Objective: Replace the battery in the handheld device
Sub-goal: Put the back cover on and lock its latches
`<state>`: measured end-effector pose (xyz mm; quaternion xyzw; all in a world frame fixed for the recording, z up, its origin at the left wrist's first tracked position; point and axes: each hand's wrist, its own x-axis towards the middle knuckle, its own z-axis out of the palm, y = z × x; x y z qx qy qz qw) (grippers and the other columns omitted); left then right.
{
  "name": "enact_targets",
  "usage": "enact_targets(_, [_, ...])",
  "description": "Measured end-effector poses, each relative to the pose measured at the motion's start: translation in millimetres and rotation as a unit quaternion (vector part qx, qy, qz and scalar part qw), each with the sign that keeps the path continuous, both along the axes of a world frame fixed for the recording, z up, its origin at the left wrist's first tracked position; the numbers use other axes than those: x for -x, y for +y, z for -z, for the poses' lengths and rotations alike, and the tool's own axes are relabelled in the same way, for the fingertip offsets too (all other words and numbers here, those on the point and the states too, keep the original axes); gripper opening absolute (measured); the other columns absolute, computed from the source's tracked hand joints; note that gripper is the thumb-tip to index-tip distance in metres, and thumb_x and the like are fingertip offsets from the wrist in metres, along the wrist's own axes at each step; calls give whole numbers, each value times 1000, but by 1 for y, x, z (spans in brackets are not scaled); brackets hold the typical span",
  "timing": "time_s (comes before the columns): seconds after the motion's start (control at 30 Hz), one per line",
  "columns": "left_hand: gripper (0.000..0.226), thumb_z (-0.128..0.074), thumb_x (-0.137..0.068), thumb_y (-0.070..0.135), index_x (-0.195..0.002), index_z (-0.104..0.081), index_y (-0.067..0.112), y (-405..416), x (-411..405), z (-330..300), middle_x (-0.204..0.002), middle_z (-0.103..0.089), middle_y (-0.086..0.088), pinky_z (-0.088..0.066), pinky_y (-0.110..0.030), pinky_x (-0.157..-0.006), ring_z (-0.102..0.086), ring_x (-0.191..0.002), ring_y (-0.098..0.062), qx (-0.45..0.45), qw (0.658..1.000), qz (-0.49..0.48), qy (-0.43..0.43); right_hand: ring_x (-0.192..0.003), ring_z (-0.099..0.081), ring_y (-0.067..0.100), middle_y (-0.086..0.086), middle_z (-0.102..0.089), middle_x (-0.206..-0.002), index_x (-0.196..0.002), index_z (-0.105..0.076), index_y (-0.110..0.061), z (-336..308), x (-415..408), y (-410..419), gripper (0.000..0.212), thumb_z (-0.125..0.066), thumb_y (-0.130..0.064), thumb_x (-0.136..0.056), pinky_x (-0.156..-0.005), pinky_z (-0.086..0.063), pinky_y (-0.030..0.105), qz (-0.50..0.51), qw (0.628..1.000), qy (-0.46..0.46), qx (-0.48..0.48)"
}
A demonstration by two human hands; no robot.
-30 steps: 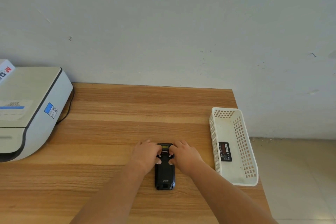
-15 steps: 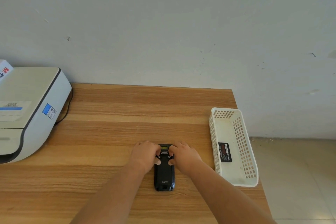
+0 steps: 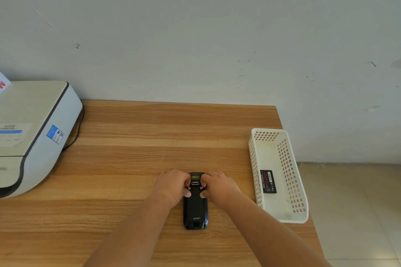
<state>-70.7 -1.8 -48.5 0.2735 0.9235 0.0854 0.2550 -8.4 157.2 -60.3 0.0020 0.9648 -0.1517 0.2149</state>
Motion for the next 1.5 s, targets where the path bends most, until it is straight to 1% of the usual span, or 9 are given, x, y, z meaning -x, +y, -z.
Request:
enact_targets(0.17, [11, -69, -86, 33, -84, -60, 27, -5, -3, 2, -92, -60, 10, -37, -34, -92, -51, -92, -13, 3, 1000, 1, -11, -119, -41, 19, -2, -48, -126, -110, -60, -18, 5, -13, 1, 24, -52, -36, -96, -98, -40, 38, 11, 1000, -3, 20])
enact_targets(0.27, [13, -70, -85, 32, -84, -59, 26, -9, -8, 3, -90, -59, 12, -37, -33, -87, -51, -91, -12, -34, 999, -27, -11, -115, -43, 17, -4, -50, -121, -106, -56, -20, 6, -15, 1, 20, -56, -35, -93, -95, -40, 35, 35, 998, 14, 49])
enact_targets(0.33, [21, -74, -81, 32, -86, -54, 27, -8, -10, 0, -90, -57, 13, -40, -32, -83, -50, -89, -11, -52, 997, -48, 3, -111, -45, 16, -6, -52, -117, -105, -53, -22, 4, -14, 0, 22, -61, -35, -90, -92, -41, 32, 53, 997, 22, 58])
enact_targets(0.47, [33, -77, -79, 28, -99, -51, 32, -5, -14, -4, -98, -57, 15, -44, -32, -90, -50, -96, -9, -79, 995, -52, 8, -108, -44, 11, -10, -53, -114, -110, -52, -24, 5, -18, -4, 28, -67, -28, -87, -92, -41, 28, 101, 990, 48, 88])
enact_targets(0.63, [36, -74, -83, 21, -108, -51, 31, -7, -21, 0, -102, -59, 12, -45, -33, -92, -51, -99, -11, -103, 991, -79, -15, -98, -46, 9, -10, -50, -104, -102, -47, -26, 4, -21, -13, 28, -67, -15, -86, -83, -37, 19, 150, 977, 58, 141])
enact_targets(0.97, [38, -77, -79, 17, -104, -51, 29, -2, -17, 0, -100, -61, 8, -50, -35, -87, -56, -96, -13, -91, 988, -116, -45, -95, -48, 14, -2, -56, -108, -110, -52, -19, 2, -5, -12, 33, -69, -11, -82, -78, -41, 26, 124, 985, 4, 121])
enact_targets(1.13, [36, -77, -79, 16, -100, -50, 29, -3, -18, 2, -90, -61, 10, -52, -33, -79, -58, -86, -11, -95, 985, -133, -52, -97, -51, 16, 0, -56, -110, -112, -53, -18, 4, -2, -13, 35, -70, -10, -82, -78, -43, 26, 144, 983, -14, 117])
enact_targets(1.23, [33, -74, -83, 16, -107, -53, 26, -4, -21, 5, -87, -61, 10, -53, -32, -80, -59, -84, -9, -103, 983, -139, -58, -97, -52, 15, 0, -56, -111, -112, -53, -18, 5, -2, -14, 35, -69, -10, -82, -79, -44, 25, 152, 982, -19, 115])
enact_targets(1.5, [30, -72, -85, 19, -107, -53, 27, -6, -26, 5, -87, -60, 11, -53, -33, -83, -58, -85, -9, -106, 982, -152, -47, -99, -52, 14, 0, -57, -111, -114, -53, -18, 6, -3, -16, 33, -68, -11, -85, -84, -47, 27, 171, 979, -15, 108])
